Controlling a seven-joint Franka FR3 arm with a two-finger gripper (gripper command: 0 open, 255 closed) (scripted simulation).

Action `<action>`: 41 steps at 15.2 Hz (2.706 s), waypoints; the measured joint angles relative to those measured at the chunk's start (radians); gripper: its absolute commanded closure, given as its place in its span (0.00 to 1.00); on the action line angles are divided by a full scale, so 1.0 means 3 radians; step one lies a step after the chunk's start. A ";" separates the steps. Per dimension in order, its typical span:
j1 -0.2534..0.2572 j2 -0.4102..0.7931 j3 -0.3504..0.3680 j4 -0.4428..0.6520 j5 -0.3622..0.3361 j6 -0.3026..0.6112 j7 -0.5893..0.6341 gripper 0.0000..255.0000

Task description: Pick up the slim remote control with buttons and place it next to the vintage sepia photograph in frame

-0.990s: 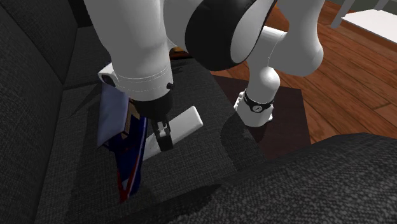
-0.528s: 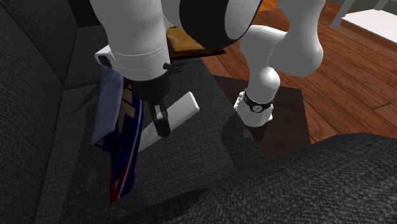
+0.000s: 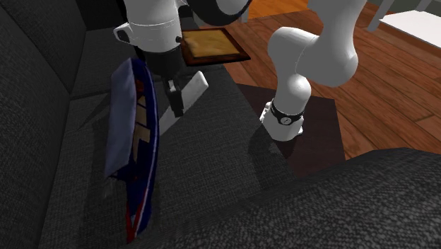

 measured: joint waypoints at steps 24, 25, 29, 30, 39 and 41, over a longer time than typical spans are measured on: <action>-0.0564 0.0409 -0.1615 0.0625 -0.0418 0.0008 -0.1984 1.00; -0.0561 0.0428 -0.1635 0.0597 -0.0414 0.0054 -0.1996 1.00; -0.0531 0.0532 -0.1716 0.0491 -0.0382 0.0247 -0.2037 1.00; -0.0530 0.0550 -0.1734 0.0452 -0.0382 0.0300 -0.2044 1.00; -0.0414 0.0862 -0.1953 0.0290 -0.0215 0.0745 -0.2206 1.00; -0.0412 0.0866 -0.1956 0.0286 -0.0211 0.0757 -0.2210 1.00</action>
